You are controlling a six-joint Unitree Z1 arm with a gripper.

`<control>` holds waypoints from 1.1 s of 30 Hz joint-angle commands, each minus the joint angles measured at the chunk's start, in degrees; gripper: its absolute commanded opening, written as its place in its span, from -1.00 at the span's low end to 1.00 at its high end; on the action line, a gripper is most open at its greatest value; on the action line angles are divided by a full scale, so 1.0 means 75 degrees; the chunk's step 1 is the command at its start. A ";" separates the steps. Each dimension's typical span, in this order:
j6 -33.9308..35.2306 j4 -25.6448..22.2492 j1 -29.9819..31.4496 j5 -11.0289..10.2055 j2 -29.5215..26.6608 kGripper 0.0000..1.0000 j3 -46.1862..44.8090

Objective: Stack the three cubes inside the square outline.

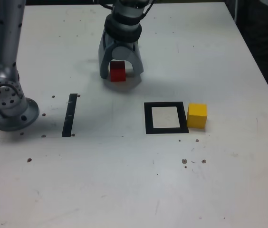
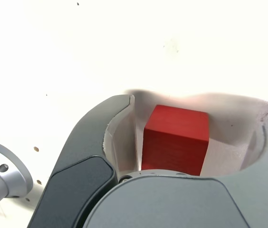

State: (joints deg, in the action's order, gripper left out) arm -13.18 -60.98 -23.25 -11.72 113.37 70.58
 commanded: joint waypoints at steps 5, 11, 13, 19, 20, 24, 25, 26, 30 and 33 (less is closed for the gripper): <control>-0.0028 0.0384 -0.0017 0.0054 -0.0074 -0.49 -0.0132; -0.0214 0.0457 -0.0017 0.0340 -0.0072 -0.83 -0.0121; -0.0300 0.0446 -0.0017 0.0411 -0.0058 -0.86 -0.0101; -0.0408 0.0309 -0.0017 0.0469 0.0005 -0.88 0.0005; -0.0411 0.0280 -0.0017 0.0471 0.0009 -0.88 0.0025; -0.0411 0.0082 0.0028 0.0490 -0.0035 -0.88 0.0172; -0.0411 0.0016 0.0066 0.0517 -0.0062 -0.88 0.0231; -0.0401 -0.0058 0.0121 0.0548 -0.0097 -0.88 0.0298; -0.0205 -0.0411 0.0563 0.0679 -0.0273 -0.88 0.0659; 0.0119 -0.0669 0.1050 0.0691 -0.0314 -0.88 0.0996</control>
State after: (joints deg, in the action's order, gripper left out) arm -13.55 -64.78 -17.45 -6.55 111.17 76.56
